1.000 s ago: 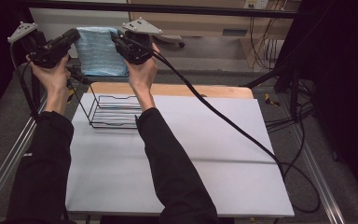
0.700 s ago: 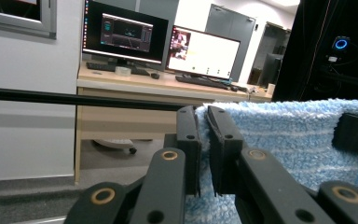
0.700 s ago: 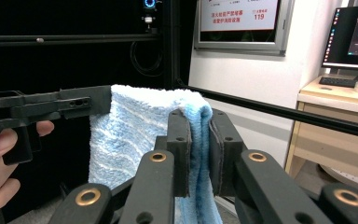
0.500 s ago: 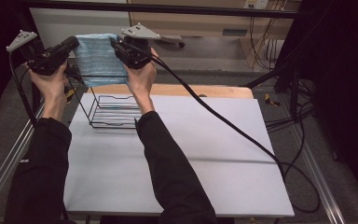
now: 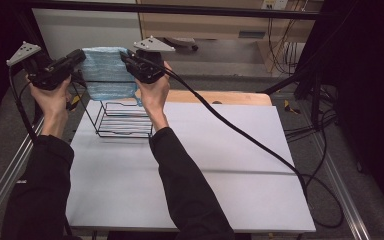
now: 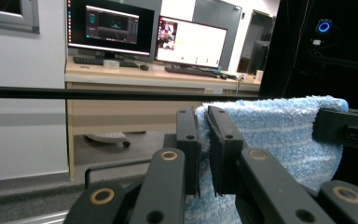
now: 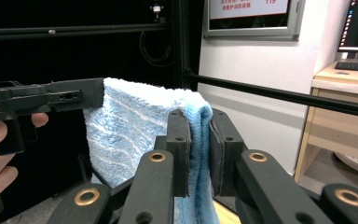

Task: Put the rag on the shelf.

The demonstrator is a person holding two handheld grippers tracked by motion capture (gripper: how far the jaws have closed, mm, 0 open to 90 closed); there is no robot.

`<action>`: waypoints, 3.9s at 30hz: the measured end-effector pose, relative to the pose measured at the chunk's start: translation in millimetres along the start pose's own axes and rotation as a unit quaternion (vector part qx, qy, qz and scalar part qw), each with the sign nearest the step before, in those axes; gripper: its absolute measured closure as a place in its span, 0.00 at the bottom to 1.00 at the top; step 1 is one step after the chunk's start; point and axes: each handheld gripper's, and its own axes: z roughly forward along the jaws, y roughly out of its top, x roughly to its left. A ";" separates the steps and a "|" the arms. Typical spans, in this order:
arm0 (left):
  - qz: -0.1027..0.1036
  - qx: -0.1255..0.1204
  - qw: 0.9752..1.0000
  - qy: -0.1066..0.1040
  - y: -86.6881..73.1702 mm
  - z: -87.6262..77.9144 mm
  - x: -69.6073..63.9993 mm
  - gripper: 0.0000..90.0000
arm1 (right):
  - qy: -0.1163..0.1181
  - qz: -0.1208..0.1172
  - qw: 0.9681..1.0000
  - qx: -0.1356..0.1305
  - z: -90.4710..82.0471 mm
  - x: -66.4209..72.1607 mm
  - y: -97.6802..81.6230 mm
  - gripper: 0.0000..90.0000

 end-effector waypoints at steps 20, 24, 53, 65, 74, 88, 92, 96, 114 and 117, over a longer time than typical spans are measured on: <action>0.013 0.016 0.999 -0.030 -13.8 -27.8 2.8 0.92 | 0.027 -0.013 0.999 0.018 -10.3 17.4 -10.8 0.89; 0.020 0.020 0.999 -0.035 -15.3 -31.9 1.0 0.92 | 0.035 -0.011 0.999 0.033 -14.0 19.2 -10.4 0.88; -0.017 0.057 0.998 -0.005 0.7 -54.4 -3.5 0.84 | 0.079 -0.025 0.993 0.086 -25.1 20.5 -23.0 0.88; 0.003 0.137 0.990 -0.026 0.1 -30.9 -19.9 0.98 | 0.093 -0.033 0.991 0.096 -26.8 19.3 -28.2 0.85; 0.017 0.165 0.986 -0.036 -19.1 -32.6 -20.6 0.99 | 0.102 -0.036 0.988 0.107 -27.3 20.5 -30.0 0.74; 0.035 0.180 0.983 -0.027 -32.1 -27.9 -21.2 0.99 | 0.118 -0.024 0.988 0.094 -34.6 22.7 -20.3 0.65; 0.038 0.177 0.983 -0.027 -32.8 -28.2 -21.5 0.99 | 0.136 -0.015 0.983 0.124 -31.5 26.2 -23.8 0.87; 0.039 0.175 0.983 -0.024 -33.2 -27.5 -21.1 0.99 | 0.130 -0.016 0.979 0.157 -27.1 24.6 -33.1 0.96; 0.034 0.156 0.987 -0.025 -28.5 -31.2 -22.8 0.94 | 0.114 -0.023 0.984 0.135 -30.6 16.2 -41.1 0.83; 0.035 0.149 0.988 -0.024 -23.3 -34.0 -24.3 0.91 | 0.116 -0.028 0.985 0.128 -33.2 17.9 -37.1 0.78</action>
